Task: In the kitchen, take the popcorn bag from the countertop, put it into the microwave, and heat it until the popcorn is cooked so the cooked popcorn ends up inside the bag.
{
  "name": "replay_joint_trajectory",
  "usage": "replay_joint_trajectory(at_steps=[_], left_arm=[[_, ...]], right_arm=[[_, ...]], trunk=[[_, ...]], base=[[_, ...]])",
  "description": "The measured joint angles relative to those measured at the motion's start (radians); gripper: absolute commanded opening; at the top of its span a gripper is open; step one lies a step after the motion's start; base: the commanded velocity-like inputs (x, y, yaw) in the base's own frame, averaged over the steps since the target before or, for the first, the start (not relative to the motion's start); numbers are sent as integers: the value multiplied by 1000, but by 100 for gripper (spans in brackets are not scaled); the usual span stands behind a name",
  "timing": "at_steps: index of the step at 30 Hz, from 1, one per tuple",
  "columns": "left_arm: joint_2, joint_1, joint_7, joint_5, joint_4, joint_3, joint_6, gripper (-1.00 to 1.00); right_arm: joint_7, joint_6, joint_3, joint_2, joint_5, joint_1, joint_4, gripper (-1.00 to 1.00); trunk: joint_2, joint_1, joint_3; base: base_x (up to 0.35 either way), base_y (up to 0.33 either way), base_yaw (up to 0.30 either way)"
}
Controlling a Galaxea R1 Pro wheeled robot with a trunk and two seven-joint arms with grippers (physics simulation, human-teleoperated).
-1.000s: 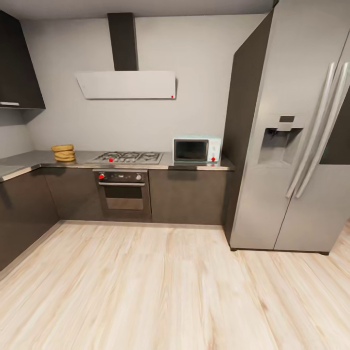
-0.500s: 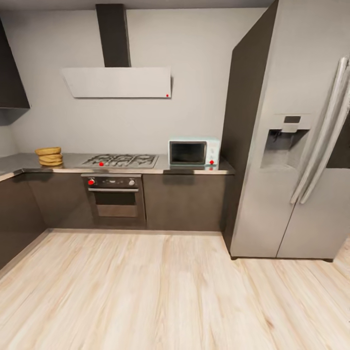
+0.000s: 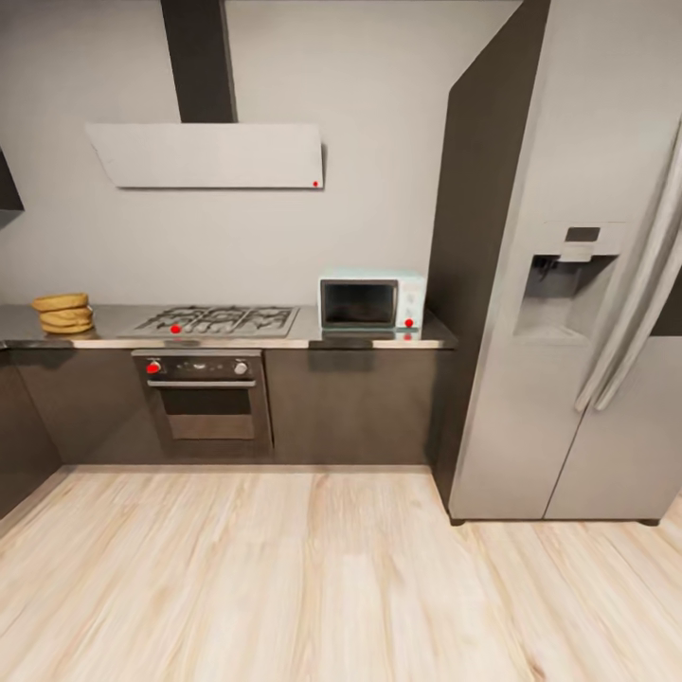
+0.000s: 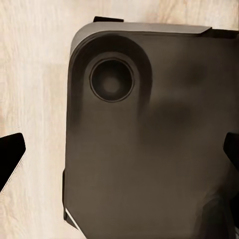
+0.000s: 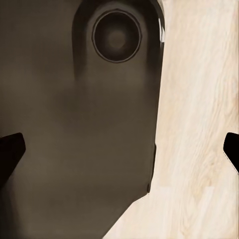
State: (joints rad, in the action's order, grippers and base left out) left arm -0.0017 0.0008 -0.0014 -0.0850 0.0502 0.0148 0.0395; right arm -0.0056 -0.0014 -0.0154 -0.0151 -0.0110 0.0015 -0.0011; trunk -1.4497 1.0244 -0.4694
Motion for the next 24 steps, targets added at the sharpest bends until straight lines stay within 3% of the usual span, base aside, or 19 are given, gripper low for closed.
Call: replay_joint_trajectory(at_steps=[24], left_arm=[[0,0,0,-1,0,0,0,100]], right_arm=[[0,0,0,1,4,0,1,100]], trunk=[[0,0,0]], base=[[327,0,0]])
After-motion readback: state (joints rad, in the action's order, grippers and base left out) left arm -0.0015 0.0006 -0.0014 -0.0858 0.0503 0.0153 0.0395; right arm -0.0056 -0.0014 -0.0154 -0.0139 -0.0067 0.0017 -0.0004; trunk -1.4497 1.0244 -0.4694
